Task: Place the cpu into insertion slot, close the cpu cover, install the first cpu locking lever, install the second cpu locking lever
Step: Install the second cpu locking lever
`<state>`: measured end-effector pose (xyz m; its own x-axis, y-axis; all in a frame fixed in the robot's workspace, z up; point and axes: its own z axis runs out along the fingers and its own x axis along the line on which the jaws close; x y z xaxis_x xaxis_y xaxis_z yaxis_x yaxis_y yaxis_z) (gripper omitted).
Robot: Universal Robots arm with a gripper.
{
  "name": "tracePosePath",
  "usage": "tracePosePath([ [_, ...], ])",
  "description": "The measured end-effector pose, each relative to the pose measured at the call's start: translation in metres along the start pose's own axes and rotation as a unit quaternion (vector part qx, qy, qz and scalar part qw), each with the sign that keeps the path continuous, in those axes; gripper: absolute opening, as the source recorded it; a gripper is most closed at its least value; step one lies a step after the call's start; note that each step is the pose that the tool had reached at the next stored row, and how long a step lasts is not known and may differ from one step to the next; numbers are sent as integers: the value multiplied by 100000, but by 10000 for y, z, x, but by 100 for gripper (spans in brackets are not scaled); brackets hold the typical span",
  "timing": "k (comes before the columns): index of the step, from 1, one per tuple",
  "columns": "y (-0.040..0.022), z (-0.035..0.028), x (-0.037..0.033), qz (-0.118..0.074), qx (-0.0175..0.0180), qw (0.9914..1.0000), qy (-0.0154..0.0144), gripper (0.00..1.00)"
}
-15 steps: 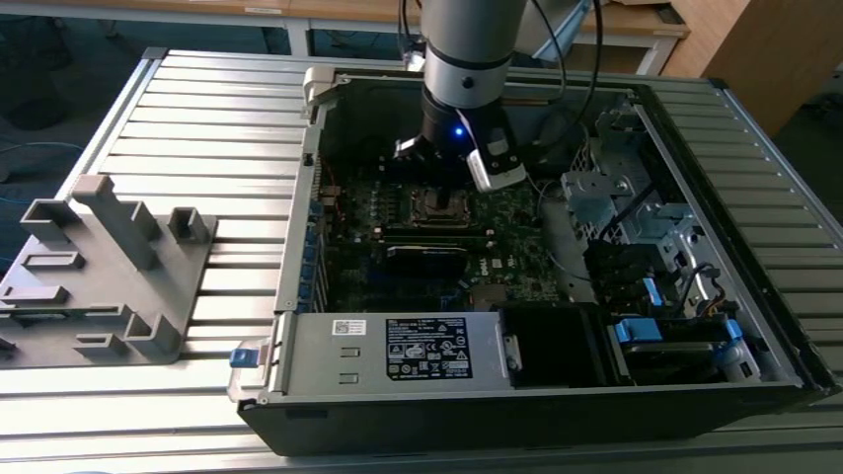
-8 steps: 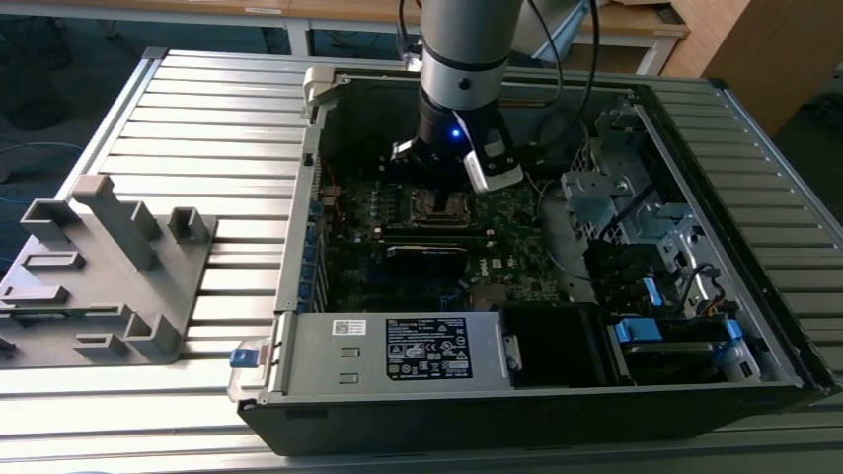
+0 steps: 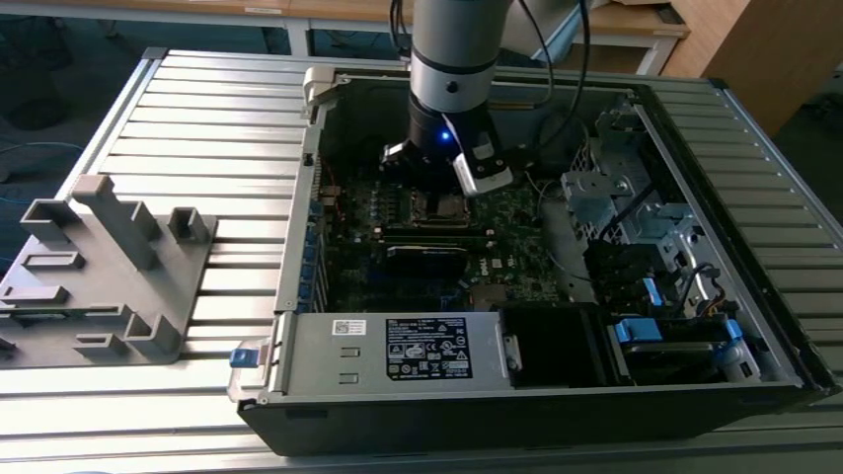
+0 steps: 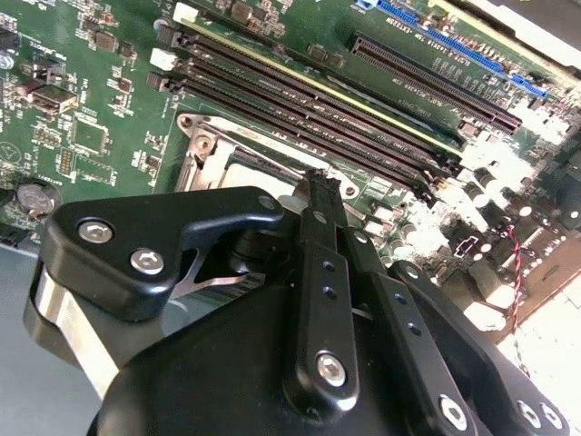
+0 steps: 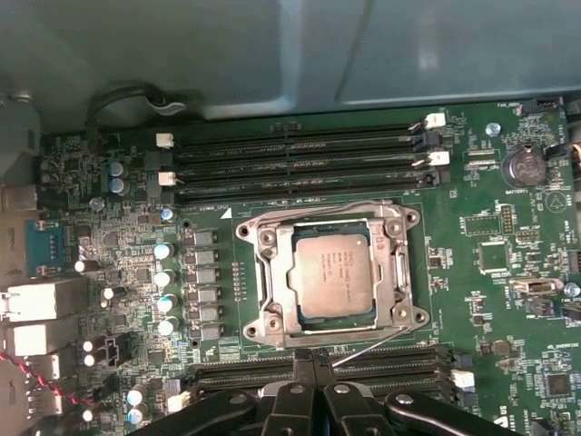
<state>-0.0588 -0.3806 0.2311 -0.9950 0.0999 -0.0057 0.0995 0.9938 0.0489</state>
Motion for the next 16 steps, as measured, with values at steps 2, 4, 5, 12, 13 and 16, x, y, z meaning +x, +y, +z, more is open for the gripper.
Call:
tracePosePath([
  [2,-1,19,2,-6,17,100000,-5,11],
  [4,-2,37,4,1,19,100000,-7,11],
  [5,-3,38,4,0,27,100000,-5,11],
  [12,-3,40,4,2,23,100000,-7,11],
  [13,-3,42,5,1,14,100000,-9,11],
  [16,-3,44,7,2,25,100000,-7,11],
])
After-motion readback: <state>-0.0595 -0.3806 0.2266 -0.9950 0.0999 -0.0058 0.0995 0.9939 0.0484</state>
